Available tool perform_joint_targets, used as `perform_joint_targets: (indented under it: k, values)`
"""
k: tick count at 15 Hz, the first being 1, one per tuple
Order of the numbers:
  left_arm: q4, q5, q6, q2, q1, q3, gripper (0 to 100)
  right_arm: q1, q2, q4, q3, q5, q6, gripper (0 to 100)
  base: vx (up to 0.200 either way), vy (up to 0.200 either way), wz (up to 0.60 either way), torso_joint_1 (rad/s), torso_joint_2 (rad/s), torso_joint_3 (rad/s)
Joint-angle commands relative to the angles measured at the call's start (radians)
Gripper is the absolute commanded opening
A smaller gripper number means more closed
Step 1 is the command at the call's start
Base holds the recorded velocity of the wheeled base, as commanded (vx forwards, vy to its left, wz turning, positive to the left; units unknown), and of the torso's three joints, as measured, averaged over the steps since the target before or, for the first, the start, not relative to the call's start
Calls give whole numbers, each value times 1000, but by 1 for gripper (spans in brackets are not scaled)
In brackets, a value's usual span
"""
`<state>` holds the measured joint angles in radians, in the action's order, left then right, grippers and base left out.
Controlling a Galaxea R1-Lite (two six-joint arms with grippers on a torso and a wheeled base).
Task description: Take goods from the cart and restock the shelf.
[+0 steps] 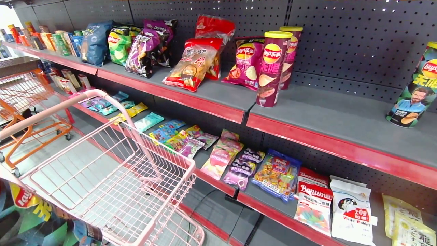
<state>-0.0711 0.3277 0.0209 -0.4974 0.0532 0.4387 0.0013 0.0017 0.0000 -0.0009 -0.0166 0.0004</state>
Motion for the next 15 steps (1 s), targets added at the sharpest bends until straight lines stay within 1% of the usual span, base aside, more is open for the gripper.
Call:
perform_joint_targets:
  k: [1,2,3,7,10,11,12,13,14,15]
  values:
    - [2,-41,-6,25,0,-2,0,0,0,0,-1,0,0,100,0,0,0,188,-510,-315]
    - [2,-42,-9,25,0,-2,0,2,0,0,-1,-2,0,100,0,0,0,222,-535,-339]
    - [1,-53,-39,37,0,-2,0,0,0,0,-1,-2,0,100,0,0,0,212,-554,-349]
    - [-1,-55,-42,65,0,-3,0,0,0,0,1,-2,1,100,0,0,0,239,-593,-353]
    - [-1,-53,-42,76,0,-2,0,0,0,0,1,-2,4,100,0,0,0,181,-440,-260]
    - [1,-56,-45,77,2,-2,0,0,0,0,1,-2,6,100,0,0,-600,80,-207,-110]
    - [-1,-82,-61,82,2,2,0,0,0,0,1,-2,3,100,0,0,-600,32,-51,-41]
    - [1,-124,-76,88,2,0,0,0,0,0,-1,-3,3,100,0,0,-600,17,-32,-22]
    - [-1,-157,-81,96,2,-2,0,0,0,-2,1,-3,4,100,0,0,-600,2,-27,-12]
    - [-1,-171,-81,105,2,-2,0,0,0,-2,1,-3,4,100,0,0,-600,22,2,-7]
